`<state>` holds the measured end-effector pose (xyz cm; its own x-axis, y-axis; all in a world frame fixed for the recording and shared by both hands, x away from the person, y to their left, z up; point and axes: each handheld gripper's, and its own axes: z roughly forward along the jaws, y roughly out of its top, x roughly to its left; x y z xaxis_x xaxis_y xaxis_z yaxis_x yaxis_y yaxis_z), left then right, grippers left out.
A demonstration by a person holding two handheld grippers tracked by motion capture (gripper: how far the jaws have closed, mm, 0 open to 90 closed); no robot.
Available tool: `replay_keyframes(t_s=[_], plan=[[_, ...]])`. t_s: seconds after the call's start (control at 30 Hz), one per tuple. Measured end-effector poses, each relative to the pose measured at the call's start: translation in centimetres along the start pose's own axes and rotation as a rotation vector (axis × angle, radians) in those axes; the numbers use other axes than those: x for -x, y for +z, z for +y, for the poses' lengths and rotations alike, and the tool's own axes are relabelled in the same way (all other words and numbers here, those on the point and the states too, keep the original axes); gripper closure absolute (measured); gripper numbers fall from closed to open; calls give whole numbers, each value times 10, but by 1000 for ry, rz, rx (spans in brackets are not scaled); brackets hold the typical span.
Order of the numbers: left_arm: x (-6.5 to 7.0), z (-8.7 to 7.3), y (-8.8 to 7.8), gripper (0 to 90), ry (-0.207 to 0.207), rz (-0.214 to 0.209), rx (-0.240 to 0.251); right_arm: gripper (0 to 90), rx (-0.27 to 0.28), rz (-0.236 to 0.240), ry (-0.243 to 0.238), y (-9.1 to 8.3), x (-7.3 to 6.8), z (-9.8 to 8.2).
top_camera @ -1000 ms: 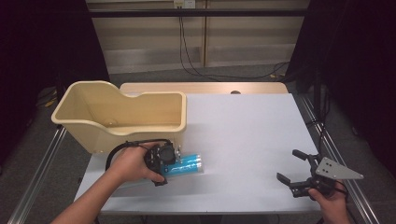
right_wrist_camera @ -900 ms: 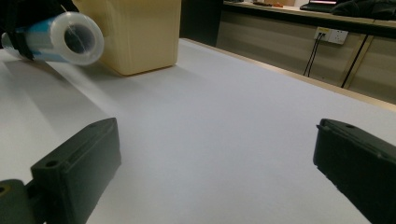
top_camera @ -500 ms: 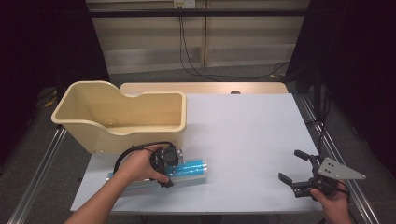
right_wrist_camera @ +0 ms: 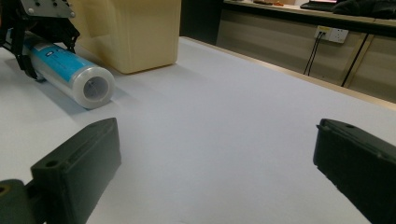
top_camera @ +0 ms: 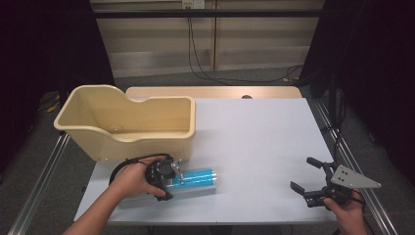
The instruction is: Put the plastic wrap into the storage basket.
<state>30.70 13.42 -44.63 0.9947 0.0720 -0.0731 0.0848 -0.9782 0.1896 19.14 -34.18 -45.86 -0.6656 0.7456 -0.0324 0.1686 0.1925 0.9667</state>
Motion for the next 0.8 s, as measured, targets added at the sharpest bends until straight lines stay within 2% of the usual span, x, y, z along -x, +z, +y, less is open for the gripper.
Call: replay_keyframes(t_s=[0.17, 0.2, 0.23, 0.27, 0.3, 0.33, 0.4, 0.47, 0.53, 0.73, 0.77, 0.8], plan=[[3, -1, -1, 319, 6, 18, 11, 6, -2, 7, -3, 2, -1, 0], [2, -2, -1, 319, -22, 7, 15, 6, -11, 10, -7, 3, -1, 0], [2, -2, -1, 320, -22, 7, 15, 6, -11, 12, -5, 4, -1, 0], [2, -1, -2, 321, -109, -34, 6, 6, -13, 14, -7, 3, -1, 0], [2, -1, -2, 320, -109, -34, 6, 6, -13, 14, -7, 3, -1, 0], [0, 1, -4, 321, -139, -68, -30, 6, -12, 15, -9, 3, -1, 0], [0, 2, -6, 321, -136, -75, -27, 6, -12, 14, -9, 2, -1, 0], [4, 7, -12, 322, -131, -52, -23, 6, -10, 12, -4, 1, 0, -1], [4, 9, -15, 322, -131, -50, -18, 6, -9, 11, -4, 1, 0, -1], [7, 26, -39, 322, -154, -51, -4, 6, -9, 13, -8, 1, 0, 0], [7, 26, -39, 322, -154, -51, -4, 6, -10, 12, -9, 1, 0, 0], [6, 30, -46, 322, -142, -57, -1, 6, -8, 13, -3, 1, 0, 0]])
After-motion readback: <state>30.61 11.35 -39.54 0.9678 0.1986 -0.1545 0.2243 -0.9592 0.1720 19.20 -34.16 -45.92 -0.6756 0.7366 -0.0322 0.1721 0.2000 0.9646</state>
